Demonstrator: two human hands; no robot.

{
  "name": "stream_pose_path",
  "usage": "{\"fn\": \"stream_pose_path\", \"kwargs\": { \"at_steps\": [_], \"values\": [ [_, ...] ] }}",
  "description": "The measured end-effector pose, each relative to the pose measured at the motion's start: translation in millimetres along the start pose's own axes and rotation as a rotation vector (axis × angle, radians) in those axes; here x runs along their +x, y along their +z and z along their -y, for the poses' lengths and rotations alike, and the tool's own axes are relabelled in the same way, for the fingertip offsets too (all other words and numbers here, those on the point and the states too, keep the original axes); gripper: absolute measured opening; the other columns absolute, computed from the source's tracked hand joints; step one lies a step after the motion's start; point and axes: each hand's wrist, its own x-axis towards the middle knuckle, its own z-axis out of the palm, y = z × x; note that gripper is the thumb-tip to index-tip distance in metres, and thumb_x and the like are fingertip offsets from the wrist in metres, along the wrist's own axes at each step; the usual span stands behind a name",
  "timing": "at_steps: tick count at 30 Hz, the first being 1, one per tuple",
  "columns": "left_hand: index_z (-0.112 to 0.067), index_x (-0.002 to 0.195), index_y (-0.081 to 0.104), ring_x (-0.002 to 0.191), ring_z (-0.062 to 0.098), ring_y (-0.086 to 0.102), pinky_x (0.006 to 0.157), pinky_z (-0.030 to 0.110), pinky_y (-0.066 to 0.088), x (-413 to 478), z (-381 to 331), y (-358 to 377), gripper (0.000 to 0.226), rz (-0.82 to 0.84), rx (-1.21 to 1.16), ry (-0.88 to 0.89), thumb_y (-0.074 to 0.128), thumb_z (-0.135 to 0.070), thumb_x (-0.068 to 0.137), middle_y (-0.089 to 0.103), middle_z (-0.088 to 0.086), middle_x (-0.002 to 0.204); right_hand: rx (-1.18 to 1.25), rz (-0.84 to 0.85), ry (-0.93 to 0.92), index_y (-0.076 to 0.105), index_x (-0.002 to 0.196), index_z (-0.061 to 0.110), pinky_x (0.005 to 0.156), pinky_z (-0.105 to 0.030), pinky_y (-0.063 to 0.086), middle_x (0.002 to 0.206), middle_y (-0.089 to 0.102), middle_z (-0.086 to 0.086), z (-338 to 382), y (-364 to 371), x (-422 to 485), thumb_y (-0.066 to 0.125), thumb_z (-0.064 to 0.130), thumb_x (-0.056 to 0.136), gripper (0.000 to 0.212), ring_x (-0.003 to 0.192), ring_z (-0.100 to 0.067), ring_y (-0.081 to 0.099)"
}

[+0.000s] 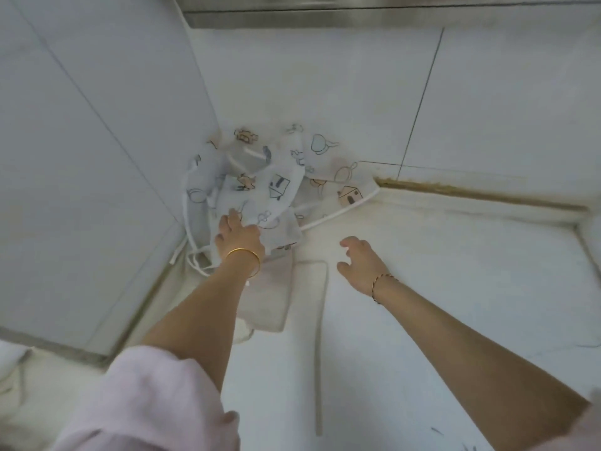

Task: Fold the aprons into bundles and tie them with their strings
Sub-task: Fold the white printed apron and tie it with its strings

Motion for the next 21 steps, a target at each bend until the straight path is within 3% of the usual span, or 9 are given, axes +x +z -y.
{"fn": "stream_pose_path", "kwargs": {
  "at_steps": [3, 5, 9, 11, 13, 16, 17, 19, 21],
  "values": [
    [-0.010, 0.128, 0.048, 0.132, 0.028, 0.028, 0.105, 0.044, 0.031, 22, 1, -4, 0.041, -0.027, -0.004, -0.010, 0.051, -0.013, 0.088, 0.036, 0.008, 0.141, 0.032, -0.008, 0.001, 0.032, 0.139, 0.011, 0.094, -0.032, 0.043, 0.135, 0.037, -0.013, 6, -3, 17, 0.048, 0.017, 0.095, 0.048, 0.108, -0.028, 0.052],
    [-0.008, 0.125, 0.049, 0.125, 0.028, 0.038, 0.105, 0.044, 0.031, 30, -4, -14, 0.040, -0.194, -0.089, 0.006, 0.051, -0.010, 0.085, 0.048, 0.009, 0.130, 0.099, -0.031, 0.009, 0.033, 0.139, 0.011, 0.090, -0.028, 0.041, 0.133, 0.040, -0.013, 8, -5, 25, 0.050, 0.017, 0.094, 0.048, 0.103, -0.023, 0.050],
    [-0.010, 0.112, 0.063, 0.111, 0.029, 0.052, 0.097, 0.034, 0.035, 30, -45, -52, 0.029, -0.516, -0.448, 0.252, 0.051, -0.005, 0.086, 0.058, 0.009, 0.120, 0.624, -0.102, 0.064, 0.027, 0.143, 0.020, 0.095, -0.037, 0.045, 0.131, 0.044, -0.006, 24, -19, 27, 0.061, 0.022, 0.089, 0.064, 0.108, -0.018, 0.048],
    [-0.004, 0.103, 0.068, 0.102, 0.024, 0.059, 0.089, 0.020, 0.041, 15, -80, -69, 0.024, -0.378, -0.781, 0.431, 0.051, 0.003, 0.087, 0.065, 0.011, 0.111, 1.026, -0.074, 0.120, 0.027, 0.143, 0.028, 0.097, -0.042, 0.046, 0.127, 0.049, 0.000, 26, -34, 21, 0.066, 0.030, 0.084, 0.070, 0.113, -0.019, 0.050],
    [-0.005, 0.095, 0.070, 0.089, 0.013, 0.061, 0.081, 0.010, 0.043, -13, -112, -83, 0.018, -0.004, -1.083, 0.567, 0.056, 0.004, 0.088, 0.069, 0.007, 0.099, 1.302, -0.041, 0.104, 0.037, 0.132, 0.028, 0.092, -0.049, 0.049, 0.127, 0.051, 0.002, 16, -48, 13, 0.067, 0.035, 0.077, 0.062, 0.115, -0.026, 0.053],
    [-0.010, 0.093, 0.069, 0.094, 0.012, 0.061, 0.092, 0.024, 0.047, -44, -145, -87, 0.028, 0.554, -1.299, 0.706, 0.051, 0.011, 0.087, 0.067, -0.001, 0.095, 1.429, -0.206, 0.087, 0.044, 0.131, 0.012, 0.079, -0.046, 0.055, 0.129, 0.053, -0.009, -13, -67, -9, 0.067, 0.020, 0.084, 0.053, 0.112, -0.030, 0.057],
    [-0.011, 0.091, 0.068, 0.100, 0.014, 0.060, 0.095, 0.028, 0.046, -50, -152, -88, 0.032, 0.606, -1.324, 0.717, 0.048, 0.013, 0.086, 0.067, -0.001, 0.099, 1.400, -0.338, 0.138, 0.052, 0.124, 0.005, 0.070, -0.040, 0.055, 0.121, 0.058, -0.014, -27, -73, -16, 0.062, 0.013, 0.088, 0.038, 0.101, -0.029, 0.060],
    [-0.011, 0.089, 0.067, 0.110, 0.015, 0.057, 0.093, 0.022, 0.044, -60, -166, -87, 0.037, 0.520, -1.315, 0.685, 0.041, 0.015, 0.085, 0.064, 0.000, 0.107, 1.314, -0.631, 0.329, 0.060, 0.105, 0.007, 0.058, -0.027, 0.047, 0.110, 0.062, -0.015, -61, -89, -38, 0.052, 0.008, 0.093, 0.014, 0.073, -0.024, 0.058],
    [-0.005, 0.099, 0.064, 0.120, 0.019, 0.051, 0.086, 0.013, 0.040, -63, -174, -78, 0.038, 0.273, -1.126, 0.663, 0.038, 0.017, 0.082, 0.058, 0.005, 0.116, 1.147, -0.802, 0.492, 0.057, 0.120, 0.008, 0.057, -0.020, 0.043, 0.127, 0.058, -0.016, -85, -103, -60, 0.040, 0.011, 0.098, 0.028, 0.076, -0.019, 0.056]
  ]
}}
